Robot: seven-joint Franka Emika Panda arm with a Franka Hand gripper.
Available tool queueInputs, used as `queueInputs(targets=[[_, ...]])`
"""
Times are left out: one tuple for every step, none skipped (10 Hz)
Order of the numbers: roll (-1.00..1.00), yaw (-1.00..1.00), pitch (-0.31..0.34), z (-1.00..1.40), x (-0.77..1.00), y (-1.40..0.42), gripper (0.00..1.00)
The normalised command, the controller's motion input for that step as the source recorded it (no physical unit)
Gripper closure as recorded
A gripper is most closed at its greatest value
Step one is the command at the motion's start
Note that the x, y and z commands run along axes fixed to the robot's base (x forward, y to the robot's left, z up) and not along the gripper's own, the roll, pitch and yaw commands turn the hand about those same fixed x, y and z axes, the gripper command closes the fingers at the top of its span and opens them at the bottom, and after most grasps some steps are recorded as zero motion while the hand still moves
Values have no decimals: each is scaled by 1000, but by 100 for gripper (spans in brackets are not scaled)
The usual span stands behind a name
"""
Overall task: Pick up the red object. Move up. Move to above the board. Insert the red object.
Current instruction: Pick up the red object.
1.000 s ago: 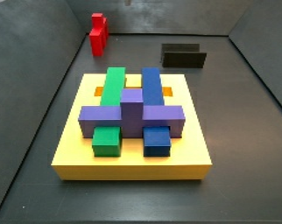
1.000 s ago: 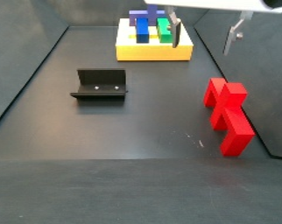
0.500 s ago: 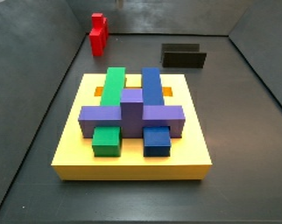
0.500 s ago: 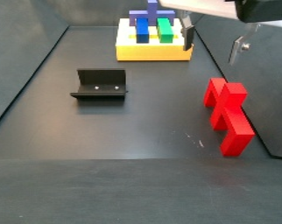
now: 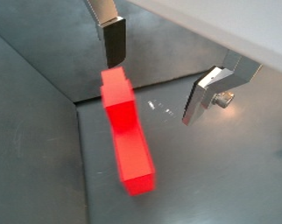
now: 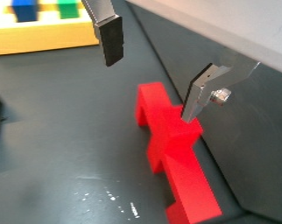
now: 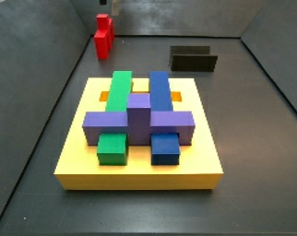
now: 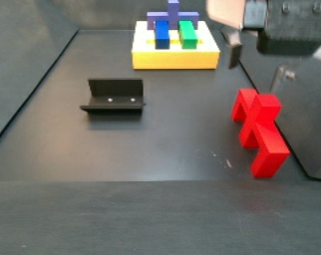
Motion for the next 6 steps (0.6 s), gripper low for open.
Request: queueInputs(targets=[[-83,-654,-126,-294,-406,174,0],[-91,-603,-141,-257,-369,220,0],[-126,-566,-153,-183,-211,257,0],[-150,-534,-131,-200,-9,326,0],[-196,-437,-124,-226,20,349,0],[-177,-371,-141,-243,74,223,0]])
